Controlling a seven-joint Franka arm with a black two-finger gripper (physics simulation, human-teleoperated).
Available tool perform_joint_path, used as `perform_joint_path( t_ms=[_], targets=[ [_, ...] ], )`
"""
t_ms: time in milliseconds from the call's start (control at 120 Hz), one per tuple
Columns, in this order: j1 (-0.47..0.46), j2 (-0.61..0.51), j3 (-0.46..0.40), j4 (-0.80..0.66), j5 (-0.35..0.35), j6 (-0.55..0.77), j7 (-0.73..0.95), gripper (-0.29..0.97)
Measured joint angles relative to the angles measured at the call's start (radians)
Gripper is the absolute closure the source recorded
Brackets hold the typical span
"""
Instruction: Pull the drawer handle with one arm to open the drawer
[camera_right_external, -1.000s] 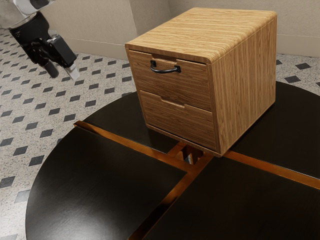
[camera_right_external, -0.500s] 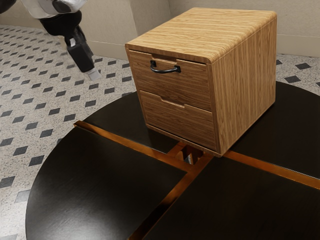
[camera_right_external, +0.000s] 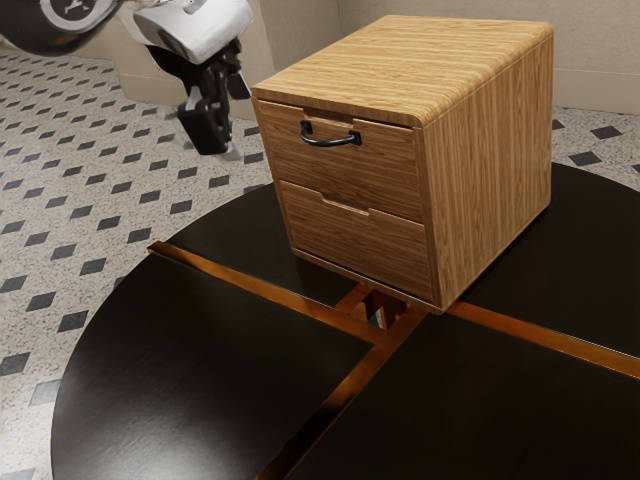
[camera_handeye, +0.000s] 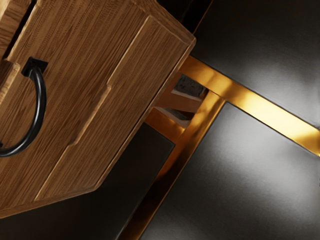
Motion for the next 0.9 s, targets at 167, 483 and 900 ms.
perform_joint_path(
  t_ms=[167, 483, 900],
  targets=[
    [-0.089, 0.043, -0.008, 0.008, 0.045, 0.044, 0.054, 0.02],
    [-0.015, 0.053, -0.008, 0.008, 0.093, 0.108, 0.124, 0.02],
    [-0.05, 0.058, -0.051, 0.009, 0.137, 0.141, 0.175, 0.02]
  ],
)
